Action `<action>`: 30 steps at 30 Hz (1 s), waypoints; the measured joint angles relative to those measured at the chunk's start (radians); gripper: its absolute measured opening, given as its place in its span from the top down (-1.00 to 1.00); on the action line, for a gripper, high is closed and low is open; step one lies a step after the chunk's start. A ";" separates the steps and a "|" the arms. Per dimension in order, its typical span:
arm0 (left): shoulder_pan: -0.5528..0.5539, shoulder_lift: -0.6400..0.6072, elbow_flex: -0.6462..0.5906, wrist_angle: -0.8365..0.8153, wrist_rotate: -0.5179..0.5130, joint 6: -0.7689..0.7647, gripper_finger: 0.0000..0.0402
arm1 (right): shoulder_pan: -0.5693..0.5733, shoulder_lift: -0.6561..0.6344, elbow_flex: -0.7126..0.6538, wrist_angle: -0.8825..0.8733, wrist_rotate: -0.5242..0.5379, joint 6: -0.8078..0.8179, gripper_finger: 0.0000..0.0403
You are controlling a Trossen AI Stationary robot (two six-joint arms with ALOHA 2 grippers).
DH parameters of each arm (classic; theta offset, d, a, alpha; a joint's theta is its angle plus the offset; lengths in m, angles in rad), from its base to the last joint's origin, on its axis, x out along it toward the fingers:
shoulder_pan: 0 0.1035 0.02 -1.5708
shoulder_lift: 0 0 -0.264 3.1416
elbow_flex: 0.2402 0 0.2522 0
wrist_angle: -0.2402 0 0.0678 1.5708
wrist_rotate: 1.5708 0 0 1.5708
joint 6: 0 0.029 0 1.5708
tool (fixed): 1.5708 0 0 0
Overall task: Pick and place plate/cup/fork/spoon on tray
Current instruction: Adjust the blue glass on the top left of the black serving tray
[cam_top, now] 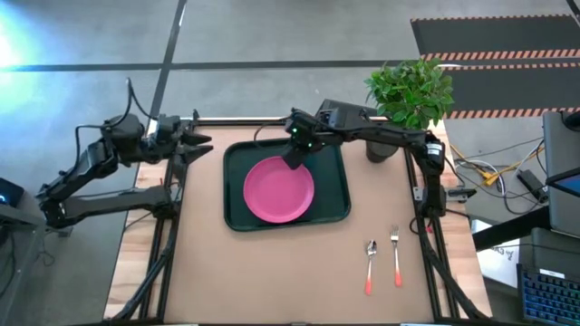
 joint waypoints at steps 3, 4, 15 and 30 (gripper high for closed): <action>0.000 -0.001 0.000 0.000 0.000 0.000 0.32 | -0.015 -0.001 0.010 -0.034 0.001 -0.015 0.25; 0.000 -0.001 0.000 0.000 0.000 0.000 0.32 | -0.022 -0.001 0.010 -0.047 0.003 -0.015 0.24; 0.000 0.000 0.000 -0.001 0.000 -0.001 0.32 | -0.080 0.003 -0.007 -0.104 -0.018 -0.042 0.24; 0.000 0.000 0.000 -0.002 0.000 -0.004 0.32 | -0.080 0.003 -0.115 -0.006 -0.094 -0.069 0.24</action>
